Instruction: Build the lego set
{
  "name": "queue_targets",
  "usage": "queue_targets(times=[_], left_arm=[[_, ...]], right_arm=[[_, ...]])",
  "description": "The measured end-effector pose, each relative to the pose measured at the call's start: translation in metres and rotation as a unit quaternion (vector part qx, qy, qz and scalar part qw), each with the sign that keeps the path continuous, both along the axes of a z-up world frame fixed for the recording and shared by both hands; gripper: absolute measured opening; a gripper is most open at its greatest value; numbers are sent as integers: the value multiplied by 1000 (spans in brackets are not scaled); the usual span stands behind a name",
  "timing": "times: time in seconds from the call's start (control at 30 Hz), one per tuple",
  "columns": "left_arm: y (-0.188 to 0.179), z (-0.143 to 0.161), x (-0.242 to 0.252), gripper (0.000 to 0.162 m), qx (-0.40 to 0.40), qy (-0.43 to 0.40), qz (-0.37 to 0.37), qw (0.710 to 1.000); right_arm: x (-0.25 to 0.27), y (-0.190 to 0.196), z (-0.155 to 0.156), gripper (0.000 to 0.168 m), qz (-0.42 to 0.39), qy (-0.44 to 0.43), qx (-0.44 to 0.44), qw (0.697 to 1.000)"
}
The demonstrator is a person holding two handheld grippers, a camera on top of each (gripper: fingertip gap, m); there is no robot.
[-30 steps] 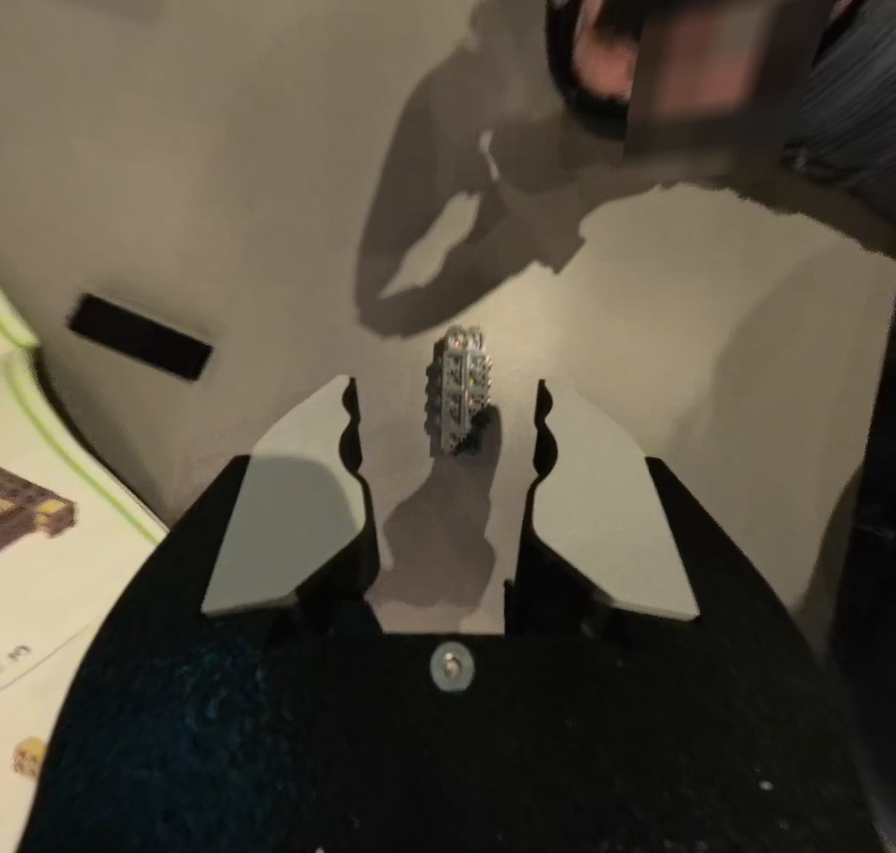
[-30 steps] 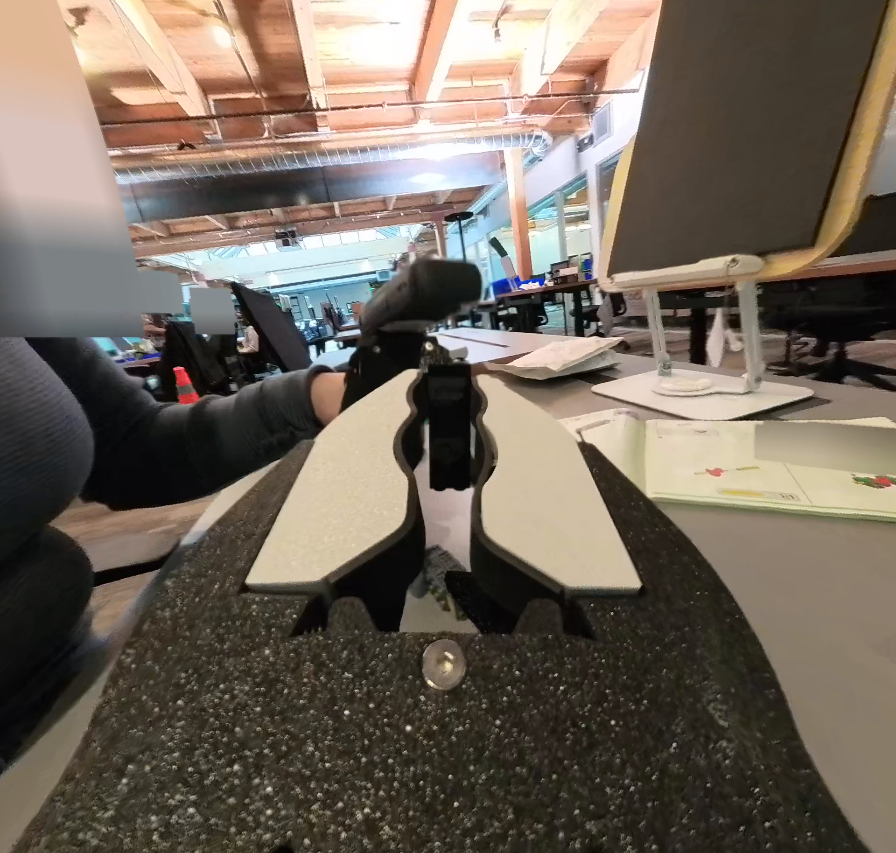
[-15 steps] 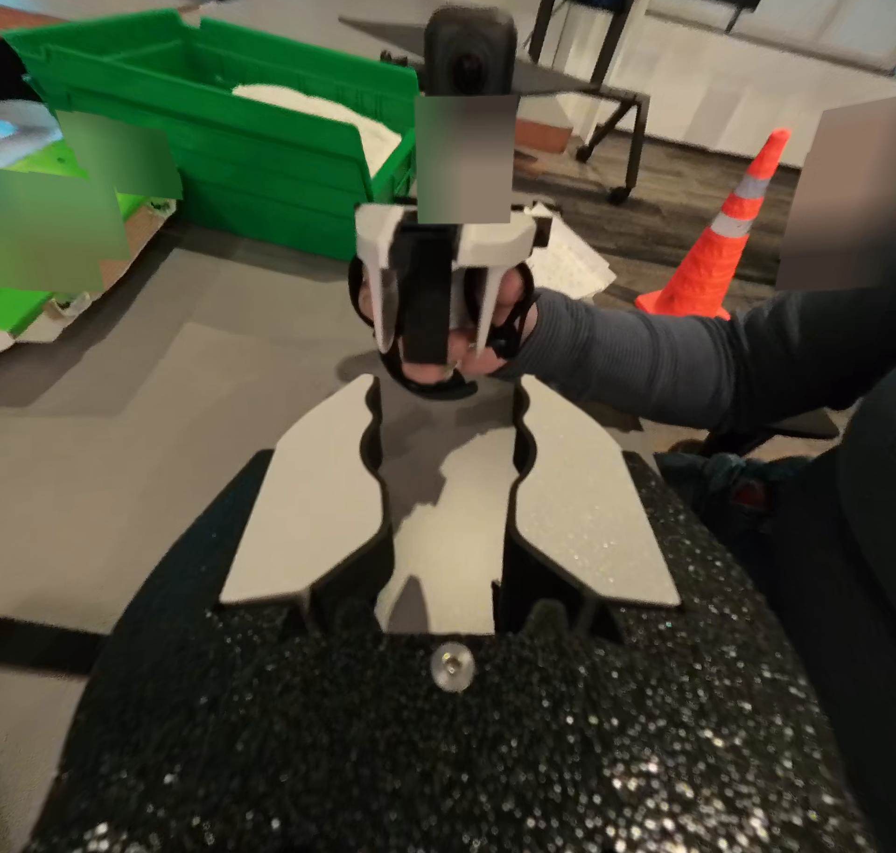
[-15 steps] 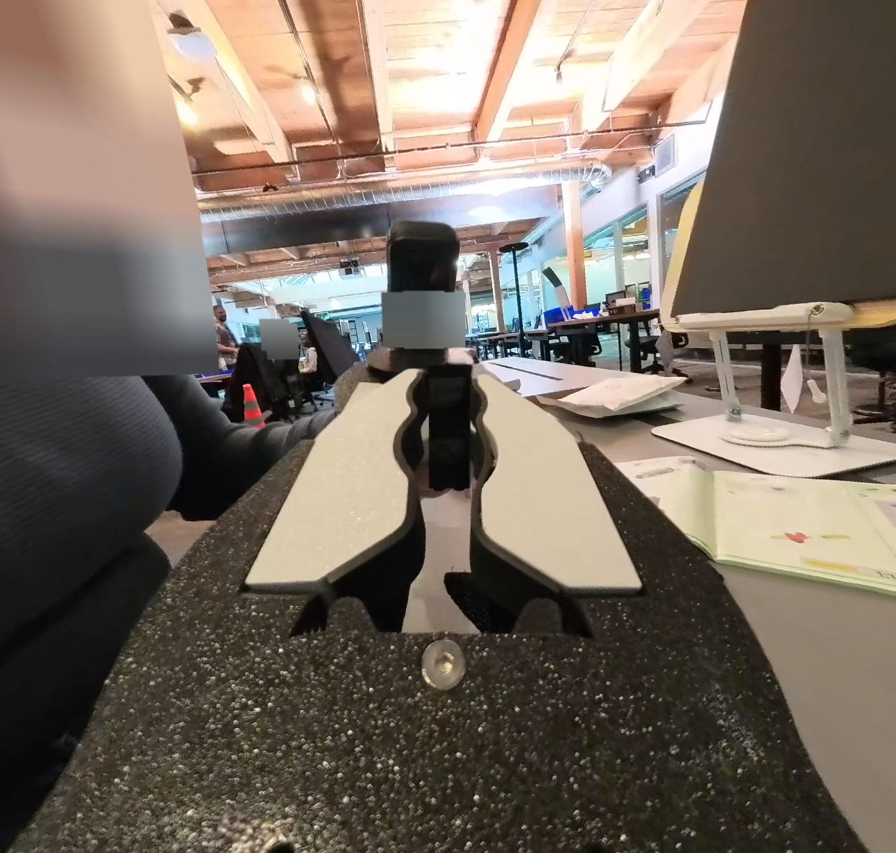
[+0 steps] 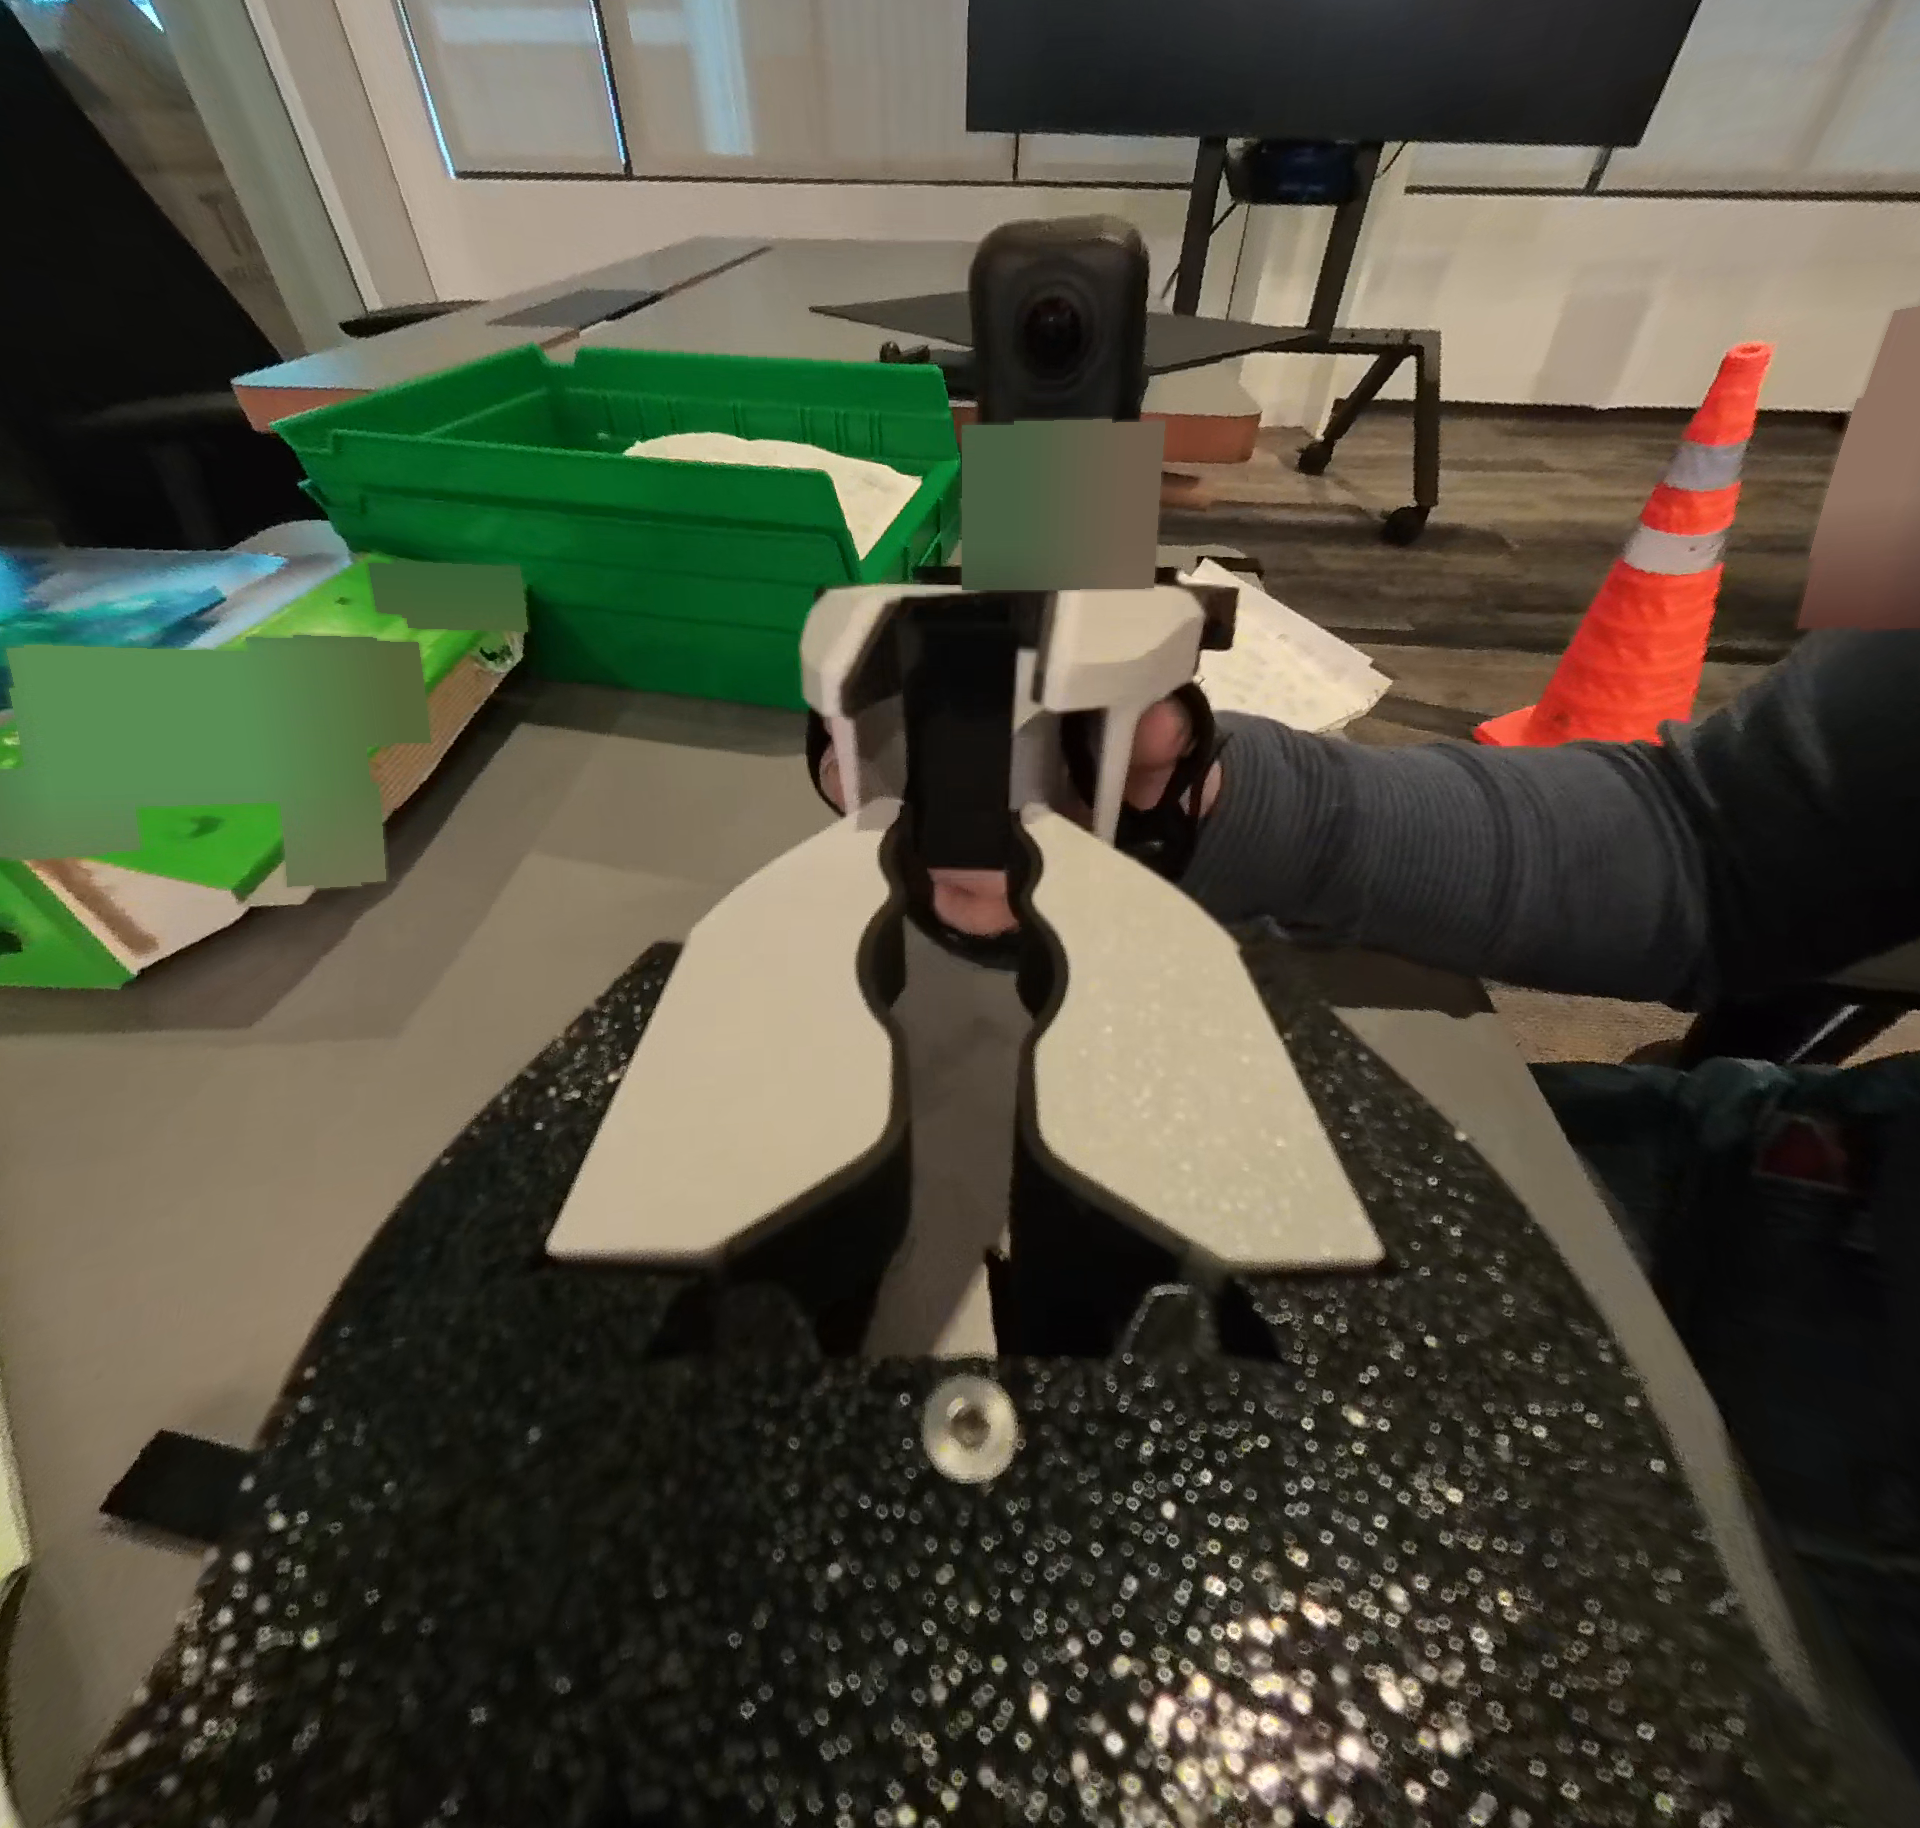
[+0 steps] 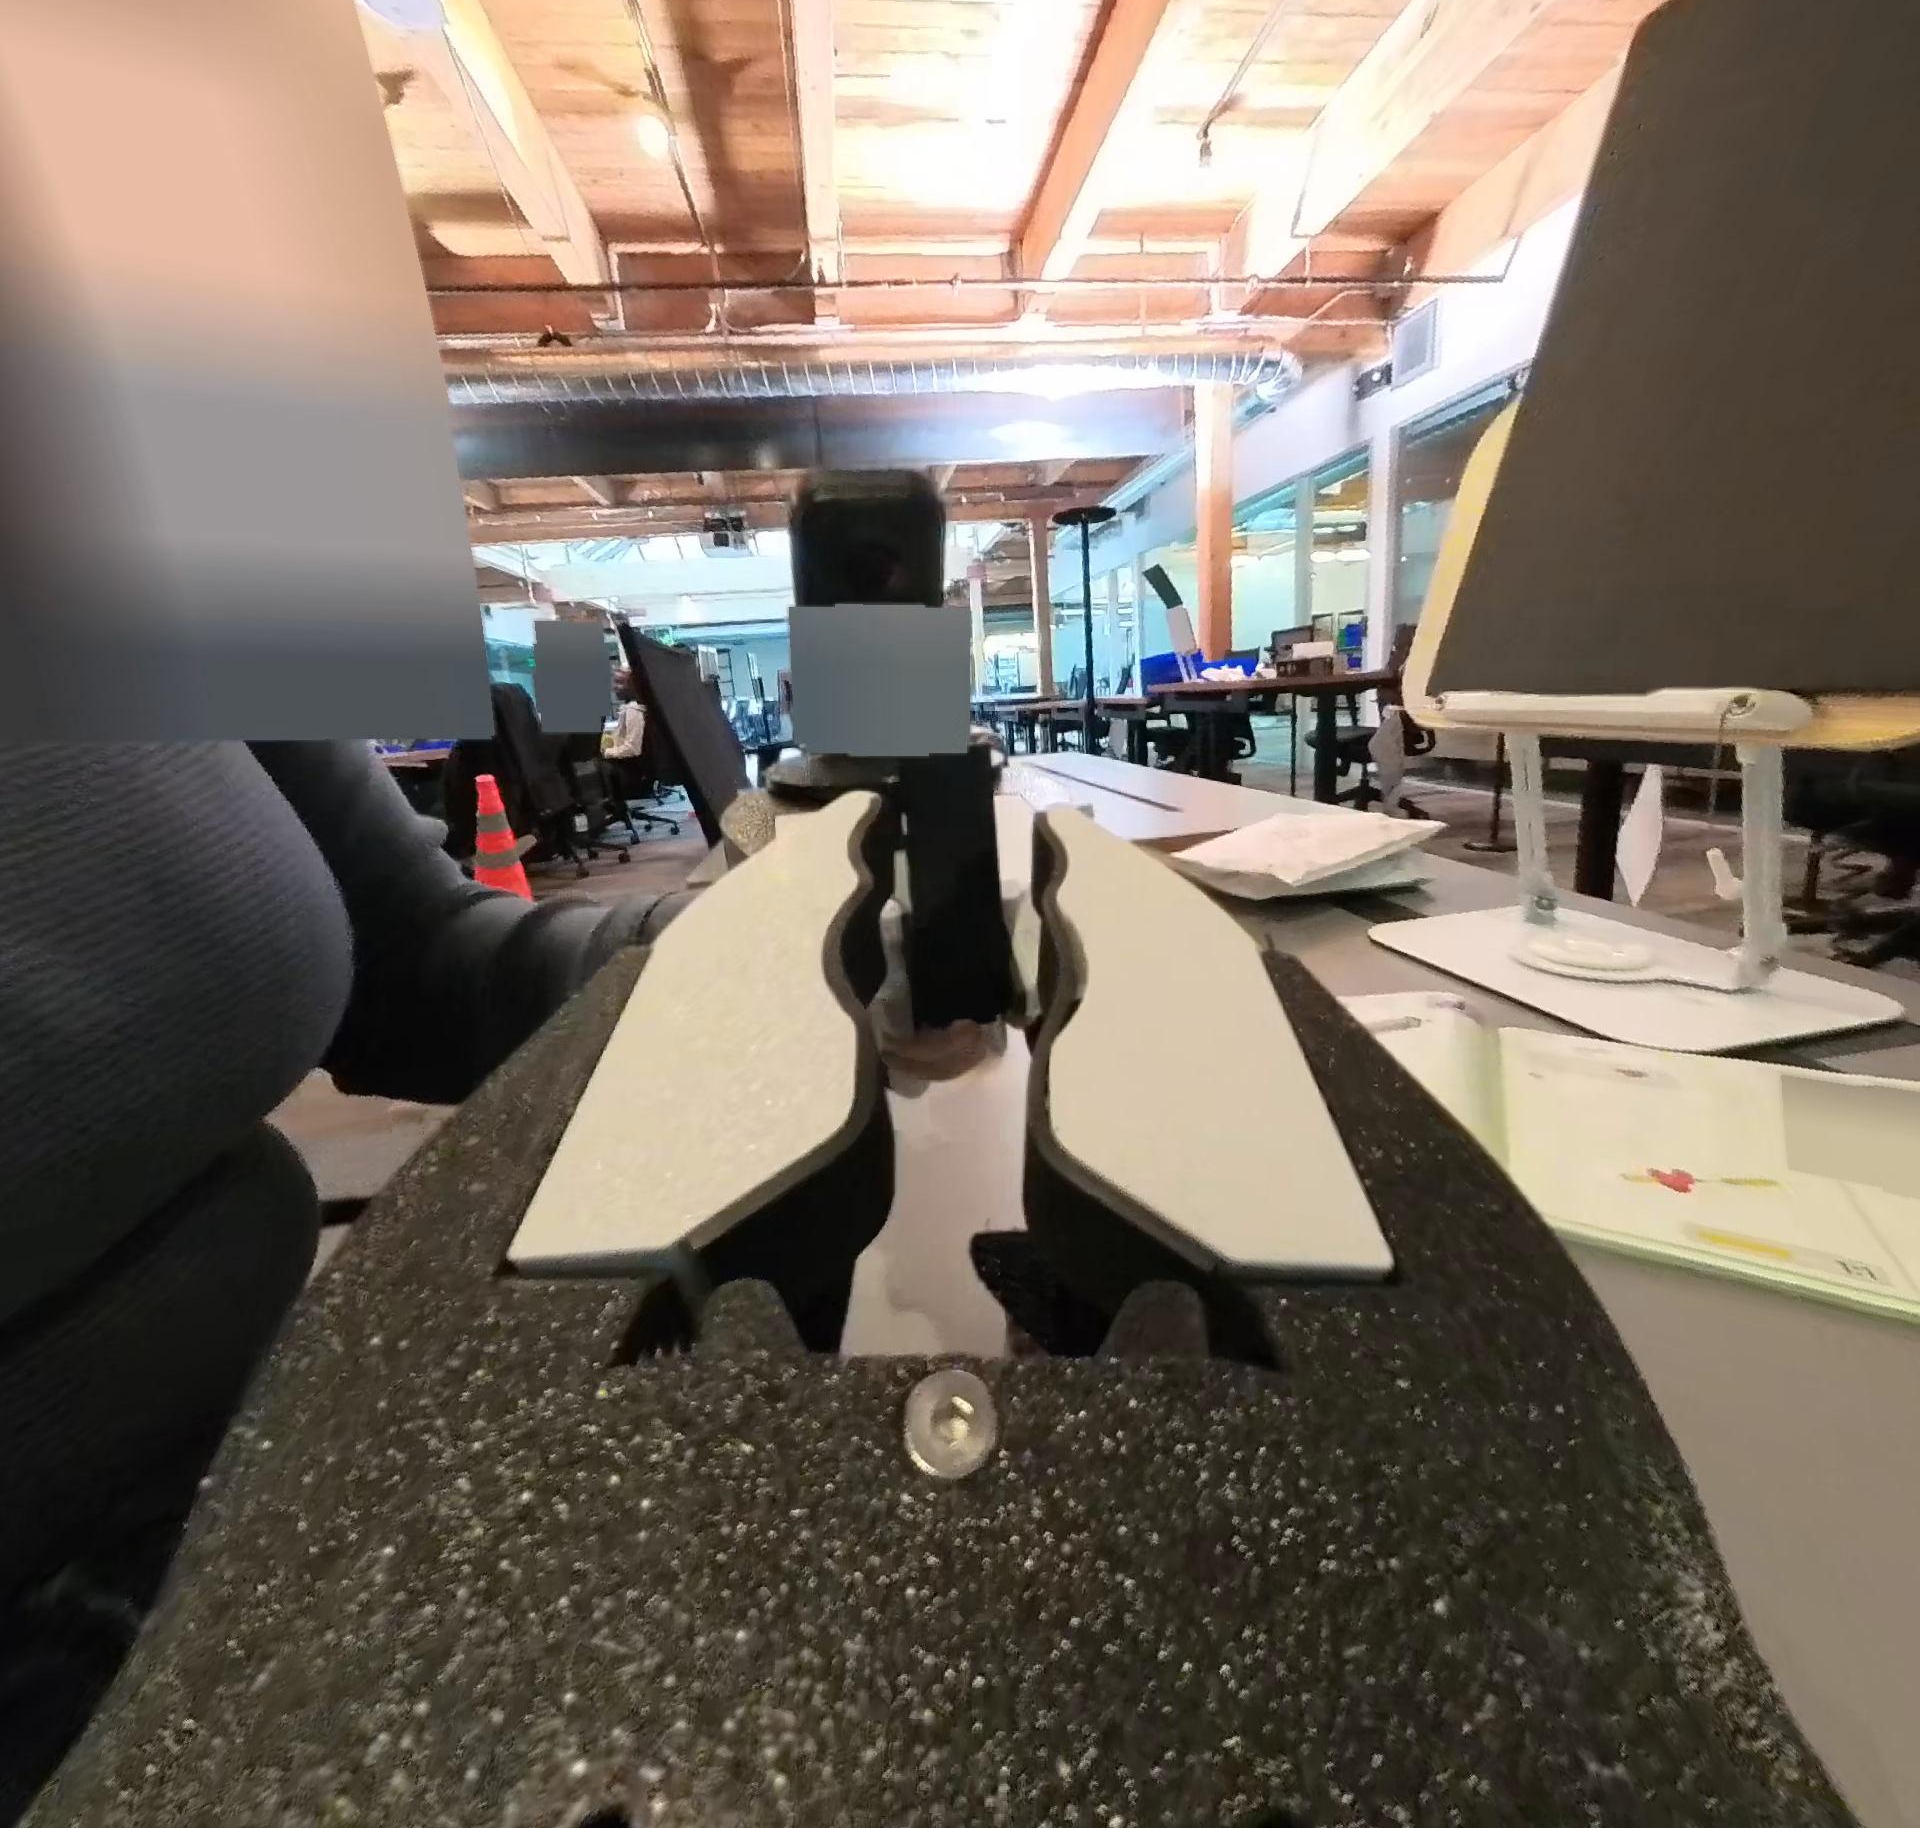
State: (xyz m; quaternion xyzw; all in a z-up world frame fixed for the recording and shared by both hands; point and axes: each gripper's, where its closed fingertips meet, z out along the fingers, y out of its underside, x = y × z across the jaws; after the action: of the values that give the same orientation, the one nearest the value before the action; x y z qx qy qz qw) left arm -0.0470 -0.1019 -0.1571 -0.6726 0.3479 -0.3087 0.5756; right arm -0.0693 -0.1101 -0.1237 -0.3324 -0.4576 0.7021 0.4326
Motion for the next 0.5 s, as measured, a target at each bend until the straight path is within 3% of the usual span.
queue_targets(times=[0.2,0.3,0.33,0.4,0.5], left_arm=[[-2,-6,4,17,-17,9,-8,1000],[-4,-6,-1,49,-59,-23,-13,998],[-3,-2,-5,51,-71,-43,-6,997],[0,8,-16,48,-77,-85,15,993],[8,11,-29,42,-88,-83,65,990]], right_arm=[[-3,-7,-7,17,10,-30,26,999],[-3,6,-10,17,-62,-43,73,994],[-2,11,-11,16,-100,-44,107,988],[-2,22,-15,16,-195,-56,203,958],[-3,34,-23,17,-320,-80,353,875]])
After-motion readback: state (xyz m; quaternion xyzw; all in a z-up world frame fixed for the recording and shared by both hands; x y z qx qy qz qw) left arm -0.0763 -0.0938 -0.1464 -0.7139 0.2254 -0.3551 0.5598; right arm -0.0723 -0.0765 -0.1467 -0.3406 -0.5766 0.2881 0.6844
